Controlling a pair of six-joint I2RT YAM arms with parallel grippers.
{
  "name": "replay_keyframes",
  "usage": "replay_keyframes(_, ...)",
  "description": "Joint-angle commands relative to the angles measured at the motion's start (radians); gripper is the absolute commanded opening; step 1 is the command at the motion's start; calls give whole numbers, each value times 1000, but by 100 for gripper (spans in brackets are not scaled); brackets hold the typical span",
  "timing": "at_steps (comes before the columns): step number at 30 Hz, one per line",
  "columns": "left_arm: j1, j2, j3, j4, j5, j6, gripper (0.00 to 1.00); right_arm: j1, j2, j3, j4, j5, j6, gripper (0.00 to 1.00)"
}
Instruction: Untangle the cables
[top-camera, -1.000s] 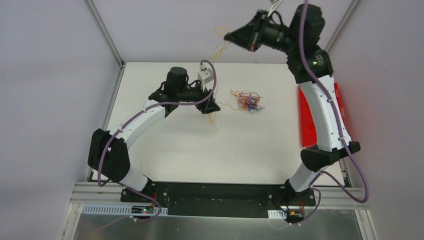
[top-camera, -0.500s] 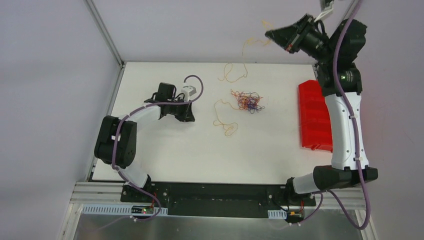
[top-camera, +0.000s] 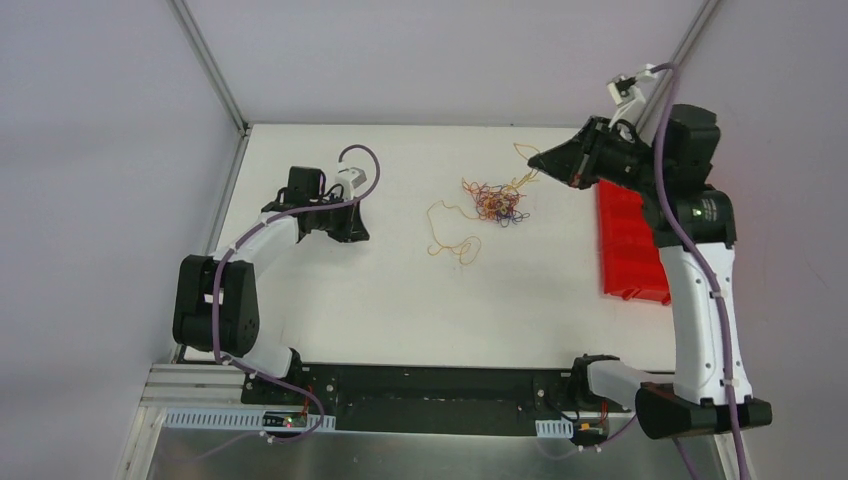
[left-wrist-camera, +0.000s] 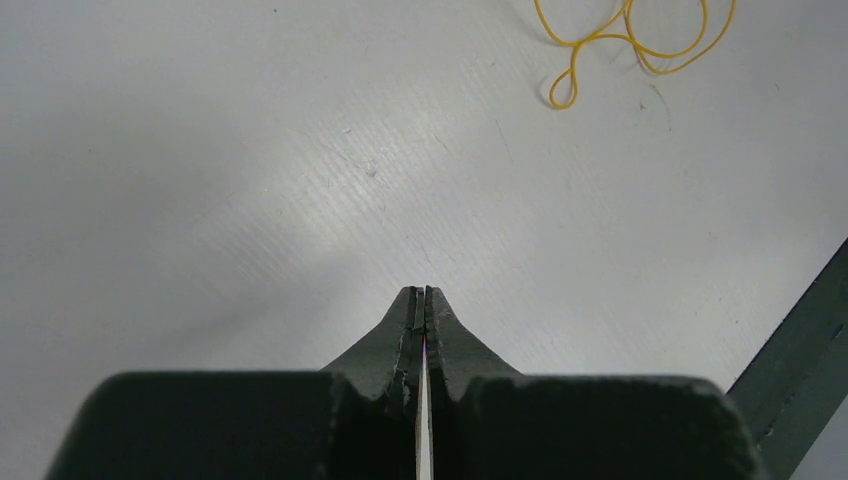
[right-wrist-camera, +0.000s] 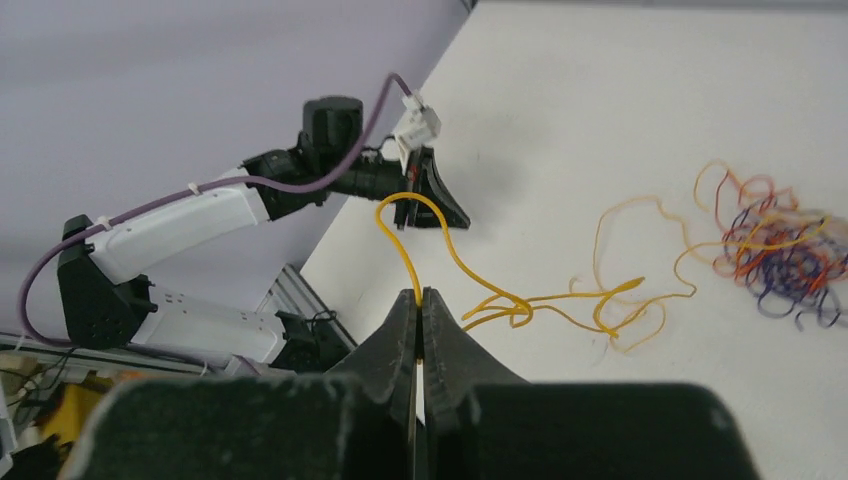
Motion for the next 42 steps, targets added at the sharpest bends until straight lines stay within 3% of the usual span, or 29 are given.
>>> replay_keyframes(1,-5,-38,-4,-10,26,-45,0,-9,-61,183,31,58,-31,0)
replay_keyframes(7,-5,-50,2,-10,29,-60,0,-9,-73,326,101,146,-11,0)
replay_keyframes(14,-5,-54,2,-10,36,-79,0,-9,-131,262,131,197,-27,0)
replay_keyframes(24,-4,-71,-6,-10,38,-84,0,-9,-330,-214,-92,217,-237,0)
replay_keyframes(29,-4,-68,-4,-12,41,-81,0,-9,-366,-411,-268,297,-568,0)
replay_keyframes(35,-5,-61,-1,-16,42,-86,0,-8,-248,-605,-421,308,-860,0)
replay_keyframes(42,-5,-72,-1,-38,30,-79,0,26,3,-610,-427,274,-898,0)
